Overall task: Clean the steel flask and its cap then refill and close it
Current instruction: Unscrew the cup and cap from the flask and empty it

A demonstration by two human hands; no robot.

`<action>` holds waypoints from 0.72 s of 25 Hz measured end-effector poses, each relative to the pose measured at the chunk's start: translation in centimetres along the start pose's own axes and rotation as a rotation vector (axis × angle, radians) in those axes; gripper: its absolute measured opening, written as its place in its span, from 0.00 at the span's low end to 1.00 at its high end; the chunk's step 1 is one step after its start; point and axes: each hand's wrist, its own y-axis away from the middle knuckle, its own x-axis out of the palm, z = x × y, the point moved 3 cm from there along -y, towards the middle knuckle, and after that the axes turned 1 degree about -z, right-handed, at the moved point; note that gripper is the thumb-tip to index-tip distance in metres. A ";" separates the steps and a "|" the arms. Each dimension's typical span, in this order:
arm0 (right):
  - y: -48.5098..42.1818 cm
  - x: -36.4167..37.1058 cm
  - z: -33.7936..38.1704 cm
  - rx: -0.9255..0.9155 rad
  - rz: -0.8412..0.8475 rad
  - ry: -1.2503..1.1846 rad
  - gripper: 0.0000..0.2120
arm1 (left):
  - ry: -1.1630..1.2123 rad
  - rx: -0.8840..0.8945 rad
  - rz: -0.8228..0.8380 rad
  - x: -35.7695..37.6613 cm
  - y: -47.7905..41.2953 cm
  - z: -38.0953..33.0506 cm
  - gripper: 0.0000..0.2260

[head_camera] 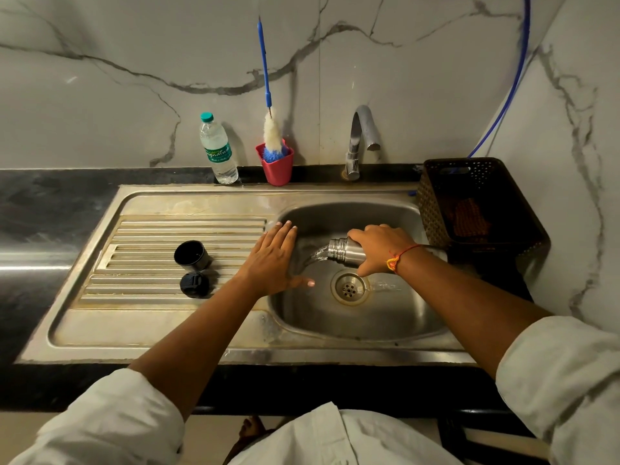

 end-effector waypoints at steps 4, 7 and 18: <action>0.0 -0.3 -0.1 0.000 0.008 0.025 0.31 | 0.002 0.003 0.010 0.3 -0.1 0.0 0.57; 0.1 -0.6 -0.1 0.002 0.001 0.037 0.31 | -0.001 0.005 0.010 0.5 -0.2 -0.1 0.58; 0.1 -1.2 0.1 0.001 0.027 0.088 0.36 | -0.021 0.004 0.027 0.8 -0.4 0.0 0.56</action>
